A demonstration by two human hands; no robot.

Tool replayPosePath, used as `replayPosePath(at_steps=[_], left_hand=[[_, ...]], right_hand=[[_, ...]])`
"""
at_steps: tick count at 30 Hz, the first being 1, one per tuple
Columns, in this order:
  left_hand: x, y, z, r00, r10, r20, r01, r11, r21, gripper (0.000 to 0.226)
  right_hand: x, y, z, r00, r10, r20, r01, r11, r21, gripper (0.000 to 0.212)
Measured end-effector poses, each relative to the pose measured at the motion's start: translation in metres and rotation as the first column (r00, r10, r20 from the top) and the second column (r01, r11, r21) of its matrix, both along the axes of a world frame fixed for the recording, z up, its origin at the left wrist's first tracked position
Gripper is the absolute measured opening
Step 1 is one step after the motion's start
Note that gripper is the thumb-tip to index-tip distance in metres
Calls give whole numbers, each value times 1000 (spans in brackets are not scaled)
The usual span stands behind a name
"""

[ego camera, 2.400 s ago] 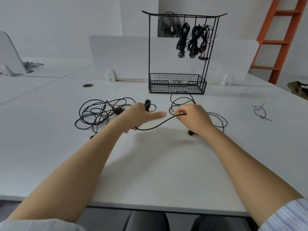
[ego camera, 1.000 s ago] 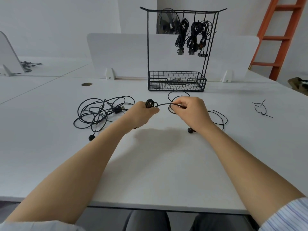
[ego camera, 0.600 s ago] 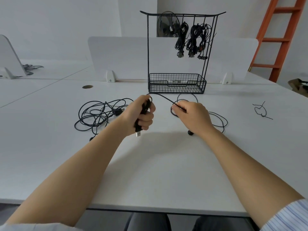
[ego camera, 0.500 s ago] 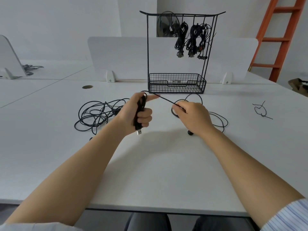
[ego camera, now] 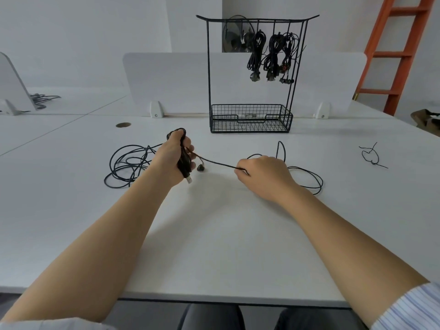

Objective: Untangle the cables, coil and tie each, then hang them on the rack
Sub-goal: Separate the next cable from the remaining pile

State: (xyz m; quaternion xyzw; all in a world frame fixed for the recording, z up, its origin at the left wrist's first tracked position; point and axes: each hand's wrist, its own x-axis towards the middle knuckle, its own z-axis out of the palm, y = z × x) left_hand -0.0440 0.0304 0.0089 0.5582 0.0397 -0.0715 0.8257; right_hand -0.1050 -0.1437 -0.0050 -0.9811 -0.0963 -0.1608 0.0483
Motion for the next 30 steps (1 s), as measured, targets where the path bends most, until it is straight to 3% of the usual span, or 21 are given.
replayPosePath(at_steps=[5, 7, 10, 14, 17, 20, 26, 30], left_hand=[[-4, -4, 4, 1000, 5, 30, 6, 930, -367, 38], [-5, -2, 5, 994, -73, 77, 97, 920, -380, 33], [-8, 0, 5, 966, -216, 142, 237, 959, -156, 34], [-10, -1, 4, 958, -206, 200, 143, 947, 289, 33], [-12, -3, 3, 940, -247, 234, 51, 783, 620, 26], [-17, -8, 2, 905, -391, 170, 93, 570, 816, 27], [-27, -12, 2, 848, -525, -75, 203, 191, 961, 42], [-32, -20, 1, 876, -471, -104, 165, 91, 982, 51]], right_hand=[[3, 1, -3, 1000, 0, -3, 0, 999, 40, 31], [3, 0, -1, 999, -14, -35, 17, 996, 88, 29], [3, -5, 3, 998, -67, -19, 70, 973, 221, 23], [6, -15, 8, 982, -168, 88, 115, 896, 428, 21], [8, -16, 6, 974, -189, 125, 94, 839, 536, 19], [8, -11, 4, 964, -171, 204, 36, 844, 536, 18], [2, -4, 7, 952, -90, 293, -74, 860, 505, 16], [1, -3, 7, 958, -70, 277, -83, 859, 505, 17]])
